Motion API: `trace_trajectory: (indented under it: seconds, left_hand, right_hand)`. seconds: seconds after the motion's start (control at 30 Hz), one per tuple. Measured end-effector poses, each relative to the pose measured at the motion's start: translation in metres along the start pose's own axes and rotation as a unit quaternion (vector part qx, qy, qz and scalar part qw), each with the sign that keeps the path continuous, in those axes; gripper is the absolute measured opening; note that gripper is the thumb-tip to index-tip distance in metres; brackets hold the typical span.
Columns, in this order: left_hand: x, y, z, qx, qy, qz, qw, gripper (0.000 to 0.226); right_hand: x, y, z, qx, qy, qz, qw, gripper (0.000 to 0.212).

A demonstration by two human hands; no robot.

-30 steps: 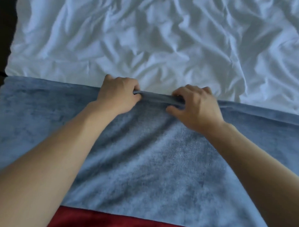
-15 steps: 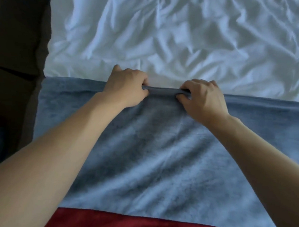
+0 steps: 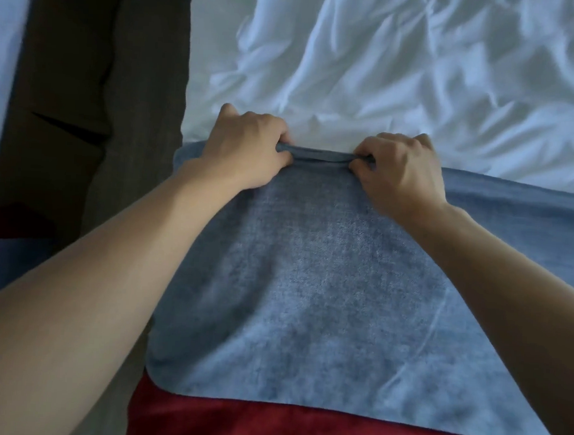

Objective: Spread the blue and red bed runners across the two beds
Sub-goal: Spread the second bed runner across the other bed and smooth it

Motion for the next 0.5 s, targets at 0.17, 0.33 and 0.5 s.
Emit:
trace_trajectory:
  seconds: [0.17, 0.33, 0.5]
  left_hand:
    - [-0.003, 0.003, 0.000, -0.007, 0.000, 0.010, 1.000, 0.016]
    - [-0.002, -0.003, -0.005, -0.015, 0.020, 0.014, 1.000, 0.014]
    - [0.002, -0.011, -0.011, -0.007, 0.020, 0.006, 1.000, 0.016]
  right_hand:
    - [0.005, -0.003, -0.003, -0.016, 0.014, 0.012, 1.000, 0.014]
    - [0.000, -0.007, 0.004, -0.013, 0.005, -0.012, 1.000, 0.015]
    - [0.002, -0.007, -0.002, -0.022, 0.006, 0.012, 1.000, 0.026]
Point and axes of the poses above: each hand's wrist, its own z-axis towards the middle knuckle, its own x-axis out of the back of the hand, y = z × x, the point moved 8 cm from there along z, towards the middle knuckle, and after that the axes turned 6 degrees about -z, right-handed, at the moved point
